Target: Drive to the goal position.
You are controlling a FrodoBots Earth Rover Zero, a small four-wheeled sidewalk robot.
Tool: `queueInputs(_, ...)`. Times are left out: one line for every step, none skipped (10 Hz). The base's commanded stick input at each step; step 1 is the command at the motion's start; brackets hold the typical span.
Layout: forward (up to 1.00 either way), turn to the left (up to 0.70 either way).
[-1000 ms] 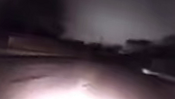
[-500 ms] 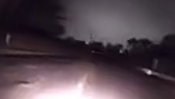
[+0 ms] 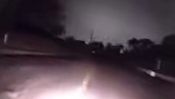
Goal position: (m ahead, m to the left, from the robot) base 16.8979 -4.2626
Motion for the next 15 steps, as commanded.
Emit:
queueInputs(0.70, 0.00)
queueInputs(0.70, 0.00)
queueInputs(0.70, 0.00)
queueInputs(0.70, 0.00)
queueInputs(0.70, 0.00)
queueInputs(0.70, 0.00)
queueInputs(0.70, 0.00)
queueInputs(0.70, 0.00)
queueInputs(0.70, 0.00)
queueInputs(0.70, 0.00)
queueInputs(0.70, 0.00)
queueInputs(0.70, 0.00)
queueInputs(0.70, -0.16)
queueInputs(0.70, -0.35)
queueInputs(0.70, -0.35)
